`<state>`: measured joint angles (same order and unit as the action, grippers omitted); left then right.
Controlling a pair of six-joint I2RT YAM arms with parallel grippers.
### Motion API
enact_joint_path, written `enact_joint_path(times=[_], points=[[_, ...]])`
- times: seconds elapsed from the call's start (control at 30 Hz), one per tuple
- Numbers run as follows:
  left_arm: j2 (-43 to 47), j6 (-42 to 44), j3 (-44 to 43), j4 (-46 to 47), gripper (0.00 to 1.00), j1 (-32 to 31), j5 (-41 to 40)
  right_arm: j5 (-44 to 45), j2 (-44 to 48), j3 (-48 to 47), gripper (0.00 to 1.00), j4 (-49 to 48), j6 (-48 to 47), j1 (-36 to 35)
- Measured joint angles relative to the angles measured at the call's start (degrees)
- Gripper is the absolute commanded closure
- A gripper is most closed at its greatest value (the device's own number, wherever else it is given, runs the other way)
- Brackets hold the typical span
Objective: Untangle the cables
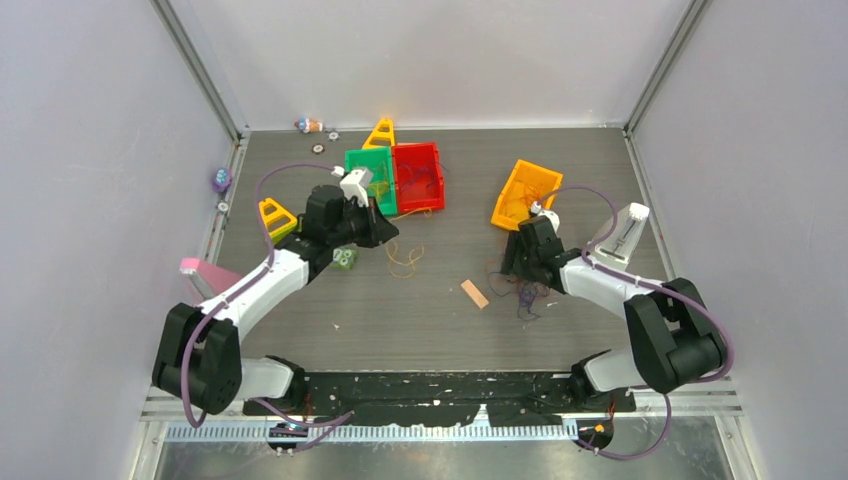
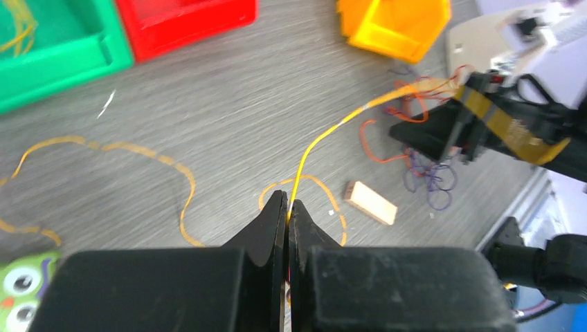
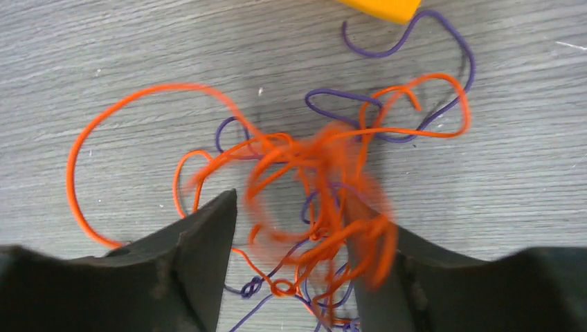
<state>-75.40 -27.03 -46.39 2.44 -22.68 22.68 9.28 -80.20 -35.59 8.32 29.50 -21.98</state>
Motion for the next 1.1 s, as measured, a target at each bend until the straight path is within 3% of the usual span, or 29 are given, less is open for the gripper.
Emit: enact_joint_path(times=[0.07,0.23,0.33,0.47,0.5,0.53,0.6,0.7,0.97,1.1], points=[[0.02,0.24,-0.09,-2.56,0.92,0.17,-2.54,-0.35,0.74,0.28,0.16,-0.59,0.22,0.02],[-1.22,0.7,-0.2,-10.62,0.83,0.2,-11.26,-2.16,5.2,2.08,0.08,-1.25,-0.5,0.02],[-2.25,1.09,-0.42,-13.25,0.92,0.22,-16.94,-3.41,7.69,2.21,0.02,-2.01,-1.07,0.02],[-7.3,1.97,-2.8,-14.69,1.0,0.22,-20.68,-5.46,9.62,2.23,0.04,-2.93,-2.16,0.02],[-9.14,1.95,-3.67,-14.73,0.95,0.22,-21.09,-6.23,9.99,2.23,0.05,-3.02,-2.49,0.02],[-10.86,1.92,-4.39,-14.73,0.83,0.22,-21.14,-7.23,10.47,2.23,0.05,-2.99,-2.82,-0.04],[-13.09,2.03,-4.96,-14.71,0.44,0.2,-21.05,-8.98,11.5,2.23,0.05,-3.02,-3.63,-0.17],[-13.46,1.86,-4.92,-15.04,0.02,0.11,-20.92,-11.32,12.92,1.6,0.05,-2.58,-4.7,-0.96],[-12.87,0.66,-4.94,-14.82,0.0,-2.45,-19.34,-16.65,12.55,-3.15,0.03,-2.67,-6.19,-2.82],[-16.52,0.68,-7.54,-15.87,0.07,-4.24,-18.43,-17.51,11.39,-5.46,0.01,-1.97,-6.56,-3.54]])
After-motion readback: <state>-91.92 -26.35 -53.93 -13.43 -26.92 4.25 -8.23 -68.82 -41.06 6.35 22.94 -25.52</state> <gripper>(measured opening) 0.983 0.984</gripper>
